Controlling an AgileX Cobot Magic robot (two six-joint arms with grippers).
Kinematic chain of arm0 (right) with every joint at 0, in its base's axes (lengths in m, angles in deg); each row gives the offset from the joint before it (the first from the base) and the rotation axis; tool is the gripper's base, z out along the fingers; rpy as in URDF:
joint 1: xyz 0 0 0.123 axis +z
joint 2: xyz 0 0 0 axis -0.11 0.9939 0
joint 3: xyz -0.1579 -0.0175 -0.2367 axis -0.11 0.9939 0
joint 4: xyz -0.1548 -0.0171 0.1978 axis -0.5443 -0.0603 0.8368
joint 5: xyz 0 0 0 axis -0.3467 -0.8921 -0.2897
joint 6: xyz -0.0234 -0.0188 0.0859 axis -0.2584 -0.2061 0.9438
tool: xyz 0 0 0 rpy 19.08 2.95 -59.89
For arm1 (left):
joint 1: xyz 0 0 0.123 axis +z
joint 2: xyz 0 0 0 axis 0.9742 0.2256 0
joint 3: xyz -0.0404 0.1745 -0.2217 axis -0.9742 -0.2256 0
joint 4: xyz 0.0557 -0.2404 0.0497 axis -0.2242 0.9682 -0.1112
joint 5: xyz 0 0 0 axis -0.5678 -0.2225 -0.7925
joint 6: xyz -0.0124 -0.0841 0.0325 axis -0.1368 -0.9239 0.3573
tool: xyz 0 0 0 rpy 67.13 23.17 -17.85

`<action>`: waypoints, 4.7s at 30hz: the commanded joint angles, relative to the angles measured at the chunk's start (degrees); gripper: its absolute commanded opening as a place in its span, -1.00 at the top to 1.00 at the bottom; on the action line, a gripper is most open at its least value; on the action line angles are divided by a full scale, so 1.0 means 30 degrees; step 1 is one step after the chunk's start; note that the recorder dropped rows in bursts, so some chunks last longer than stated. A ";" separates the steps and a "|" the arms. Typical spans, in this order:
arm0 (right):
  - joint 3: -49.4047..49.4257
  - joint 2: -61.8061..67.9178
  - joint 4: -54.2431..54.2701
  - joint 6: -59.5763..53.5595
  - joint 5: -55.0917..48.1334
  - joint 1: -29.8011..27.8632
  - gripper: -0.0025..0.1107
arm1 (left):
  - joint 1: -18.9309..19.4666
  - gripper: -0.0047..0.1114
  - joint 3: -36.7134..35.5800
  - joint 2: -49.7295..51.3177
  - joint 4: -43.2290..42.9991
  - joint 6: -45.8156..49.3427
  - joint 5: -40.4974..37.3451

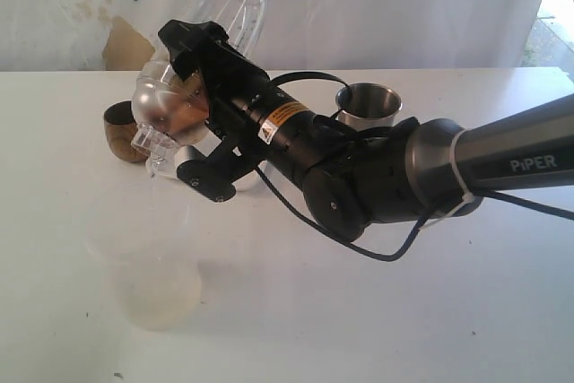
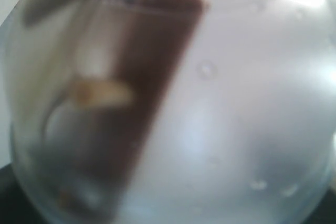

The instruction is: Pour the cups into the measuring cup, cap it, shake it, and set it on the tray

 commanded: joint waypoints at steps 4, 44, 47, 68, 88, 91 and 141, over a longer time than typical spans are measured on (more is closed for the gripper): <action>-0.0228 -0.0205 -0.0035 -0.0306 0.0883 -0.0091 0.96 | -0.0003 0.92 -0.0117 -0.0011 -0.0146 0.0035 0.0066; -0.0194 -0.0205 -0.0035 -0.0302 0.0883 -0.0091 0.96 | -0.0003 0.92 -0.0117 -0.0011 -0.0146 0.0035 0.0066; -0.0194 -0.0205 -0.0035 -0.0302 0.0883 -0.0091 0.96 | -0.0003 0.92 -0.0117 -0.0011 -0.0146 0.0035 0.0066; -0.0119 -0.0205 -0.0080 0.0130 0.0251 0.0017 0.96 | -0.0003 0.92 -0.0117 -0.0011 -0.0146 0.0035 0.0066; -0.0119 -0.0205 -0.0123 0.1000 0.1056 0.0531 0.96 | -0.0003 0.92 -0.0117 -0.0011 -0.0146 0.0035 0.0066; -0.0119 -0.0205 -0.0123 0.1000 0.1090 0.0531 0.96 | -0.0003 0.92 -0.0117 -0.0011 -0.0146 0.0035 0.0066; -0.0234 -0.0239 0.2272 2.8715 -0.0653 -0.1548 0.96 | -0.0003 0.92 -0.0117 -0.0011 -0.0146 0.0035 0.0066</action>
